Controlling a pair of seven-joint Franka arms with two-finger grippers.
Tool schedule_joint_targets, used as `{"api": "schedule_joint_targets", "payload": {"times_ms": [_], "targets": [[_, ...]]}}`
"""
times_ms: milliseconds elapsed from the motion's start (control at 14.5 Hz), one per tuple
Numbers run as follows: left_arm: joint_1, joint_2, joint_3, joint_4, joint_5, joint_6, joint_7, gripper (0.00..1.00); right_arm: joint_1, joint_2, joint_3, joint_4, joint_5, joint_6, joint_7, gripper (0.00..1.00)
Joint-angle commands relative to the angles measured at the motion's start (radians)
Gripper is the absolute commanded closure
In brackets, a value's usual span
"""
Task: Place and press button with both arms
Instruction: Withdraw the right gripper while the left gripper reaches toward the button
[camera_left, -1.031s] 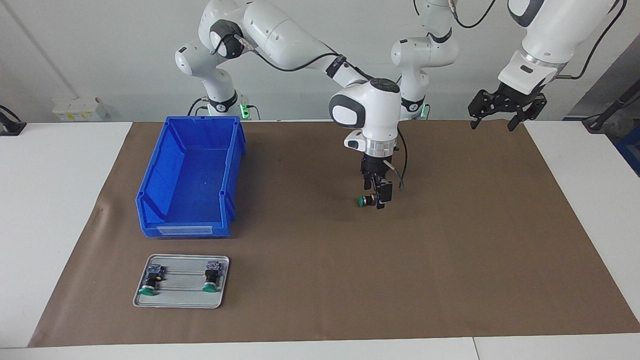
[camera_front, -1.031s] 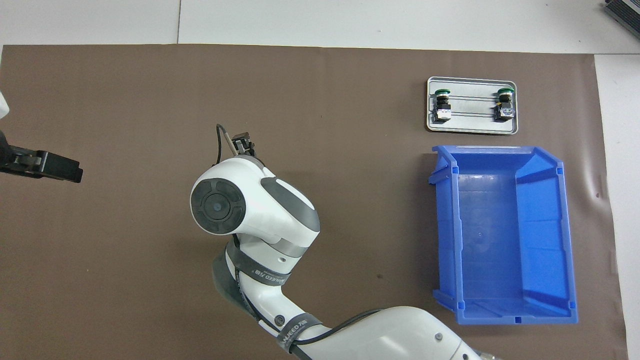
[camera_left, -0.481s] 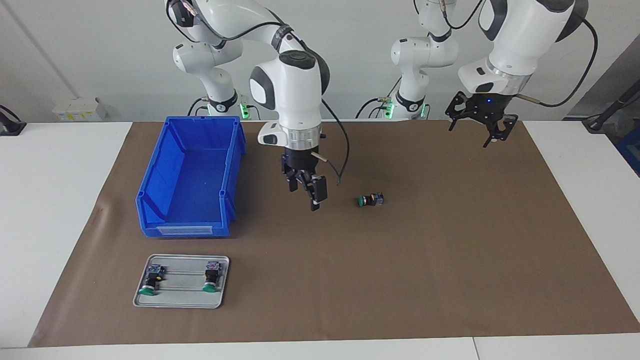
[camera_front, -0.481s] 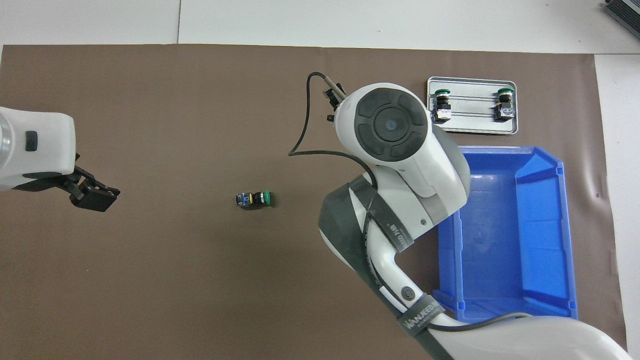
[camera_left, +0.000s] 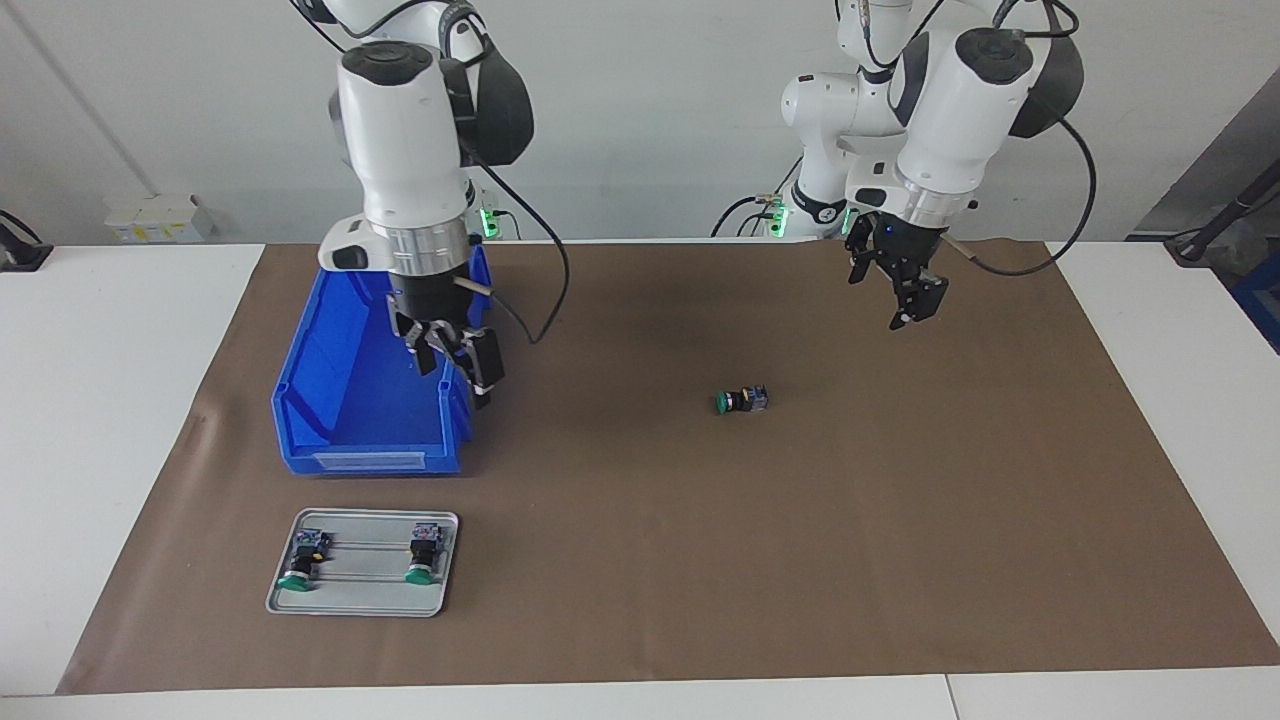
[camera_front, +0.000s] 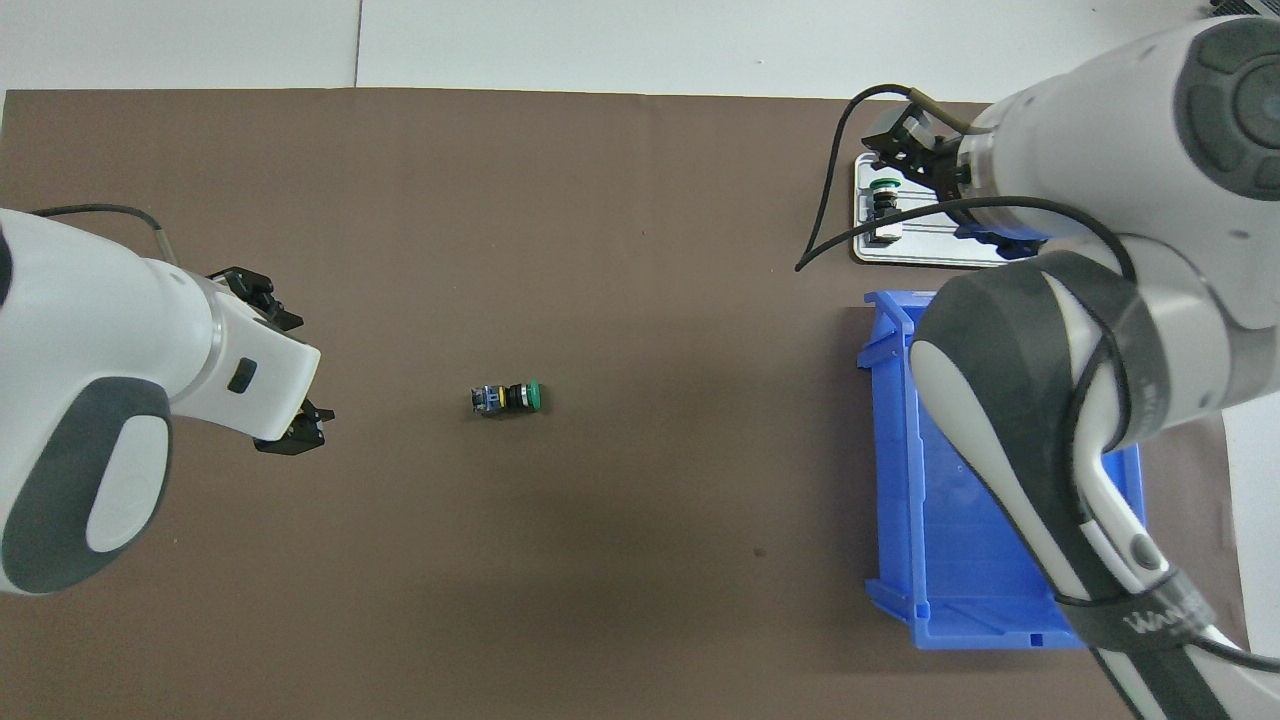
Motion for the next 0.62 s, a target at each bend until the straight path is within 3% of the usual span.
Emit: {"api": "schedule_joint_targets", "payload": {"times_ms": [0, 137, 344, 550], "targets": [[-0.068, 0.077, 0.015, -0.028, 0.006, 0.128, 0.035, 0.05, -0.065, -0.077, 0.017, -0.038, 0.024, -0.066, -0.173, 0.00], [-0.099, 0.128, 0.015, -0.034, 0.006, 0.194, 0.030, 0.06, -0.092, -0.109, 0.015, -0.027, 0.024, -0.135, -0.273, 0.00], [-0.139, 0.136, 0.015, -0.114, 0.006, 0.311, 0.018, 0.08, -0.137, -0.172, 0.011, -0.025, 0.046, -0.224, -0.364, 0.00], [-0.180, 0.179, 0.016, -0.115, 0.006, 0.337, -0.028, 0.11, -0.189, -0.207, 0.003, -0.022, 0.097, -0.342, -0.547, 0.00]]}}
